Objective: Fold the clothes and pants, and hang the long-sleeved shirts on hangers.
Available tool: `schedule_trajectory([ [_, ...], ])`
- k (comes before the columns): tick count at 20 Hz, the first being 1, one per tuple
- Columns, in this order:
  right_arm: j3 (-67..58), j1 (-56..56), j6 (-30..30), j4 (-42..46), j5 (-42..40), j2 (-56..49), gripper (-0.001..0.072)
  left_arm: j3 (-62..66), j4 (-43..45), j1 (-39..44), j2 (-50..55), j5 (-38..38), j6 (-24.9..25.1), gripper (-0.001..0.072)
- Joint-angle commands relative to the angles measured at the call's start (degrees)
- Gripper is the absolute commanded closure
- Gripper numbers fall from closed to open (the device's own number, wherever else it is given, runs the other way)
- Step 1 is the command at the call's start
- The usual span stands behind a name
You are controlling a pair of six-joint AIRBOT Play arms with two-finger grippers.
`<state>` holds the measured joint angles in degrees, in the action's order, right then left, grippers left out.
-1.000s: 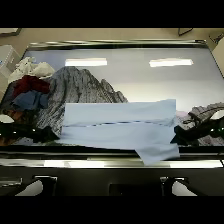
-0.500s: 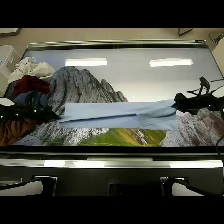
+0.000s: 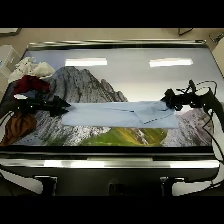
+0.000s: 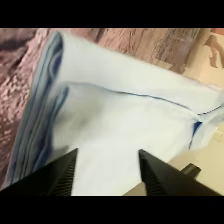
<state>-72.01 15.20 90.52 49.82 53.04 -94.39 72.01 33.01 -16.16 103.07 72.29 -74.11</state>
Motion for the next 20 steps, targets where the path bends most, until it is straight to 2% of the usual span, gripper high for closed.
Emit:
schedule_trajectory([
  [1, -4.46, 3.04, -1.18, -0.9, 5.73, -1.07, 0.0202, 3.06, -1.03, -3.1, 1.51, 5.68, 0.11, 0.0155],
  [2, -6.64, 5.64, -2.14, -0.79, 9.84, -1.07, 0.0051, 4.37, -1.05, -4.87, 1.51, 8.83, -0.17, 0.009],
  [3, -8.2, 8.35, -2.47, -0.09, 13.35, -1.09, 0.0013, 5.88, -1.07, -6.67, 1.51, 12.92, -0.59, 0.0036],
  [4, -8.92, 11.28, -2.45, 1.77, 16.94, -1.07, 0.0004, 7.02, -1.03, -8.07, 1.4, 16.35, -1.03, 0.0037],
  [6, -8.35, 15.78, -1.66, 8.79, 23.47, -1.46, 0.0, 7.65, -0.83, -10.05, -0.15, 18.95, -2.99, 0.0056],
  [9, -3.91, 17.66, -1.53, 15.1, 25.11, -2.38, -0.0003, 7.65, 0.92, -10.1, -4.5, 17.97, -3.1, 0.0056],
  [16, -0.63, 12.85, -13.68, -0.63, 20.76, -7.34, -0.0003, 7.65, 1.05, -2.62, -12.72, 17.53, -3.08, 0.0056],
  [18, -0.66, 10.4, -14.91, -1.86, 19.8, -7.34, 0.0, 7.65, 1.03, 0.35, -13.62, 16.72, -3.08, 0.0056],
  [20, -0.66, 8.31, -14.88, -1.81, 19.76, -7.32, 0.0051, 7.65, 1.05, 3.52, -13.73, 15.91, -3.08, 0.0057],
])
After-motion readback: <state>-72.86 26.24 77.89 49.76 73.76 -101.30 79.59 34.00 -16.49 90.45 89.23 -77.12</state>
